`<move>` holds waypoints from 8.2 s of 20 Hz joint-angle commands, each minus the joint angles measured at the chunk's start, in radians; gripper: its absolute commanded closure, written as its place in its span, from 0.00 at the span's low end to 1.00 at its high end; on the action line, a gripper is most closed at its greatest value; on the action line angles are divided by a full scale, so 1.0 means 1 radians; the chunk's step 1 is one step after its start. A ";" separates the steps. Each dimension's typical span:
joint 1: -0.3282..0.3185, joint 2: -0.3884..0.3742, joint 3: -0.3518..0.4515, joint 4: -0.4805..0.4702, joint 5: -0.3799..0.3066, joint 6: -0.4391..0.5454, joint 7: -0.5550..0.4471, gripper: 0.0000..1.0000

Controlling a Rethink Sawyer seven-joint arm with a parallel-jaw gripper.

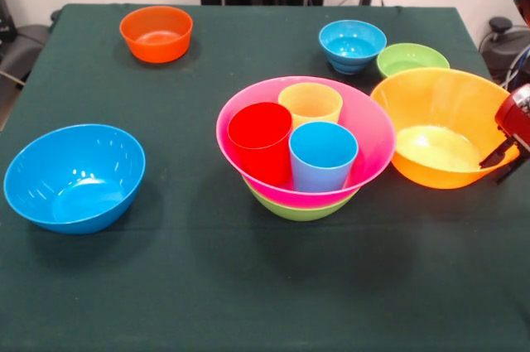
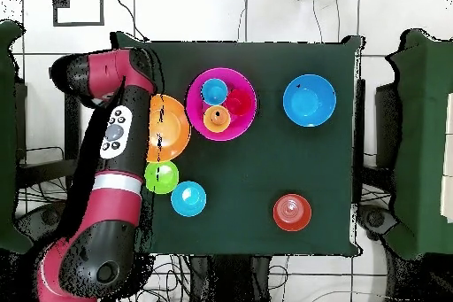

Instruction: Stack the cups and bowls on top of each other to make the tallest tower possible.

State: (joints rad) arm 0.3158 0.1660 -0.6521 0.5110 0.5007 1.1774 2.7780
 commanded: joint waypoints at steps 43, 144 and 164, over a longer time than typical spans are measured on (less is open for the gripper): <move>-0.013 -0.236 0.154 0.243 -0.063 0.226 -0.098 1.00; -0.255 -0.099 -0.605 -0.105 0.284 0.442 -1.117 1.00; -0.202 -0.162 -0.325 -0.009 0.078 0.269 -1.052 1.00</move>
State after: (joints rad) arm 0.1433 0.0149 -1.1420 0.4641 0.6824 1.4809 1.9824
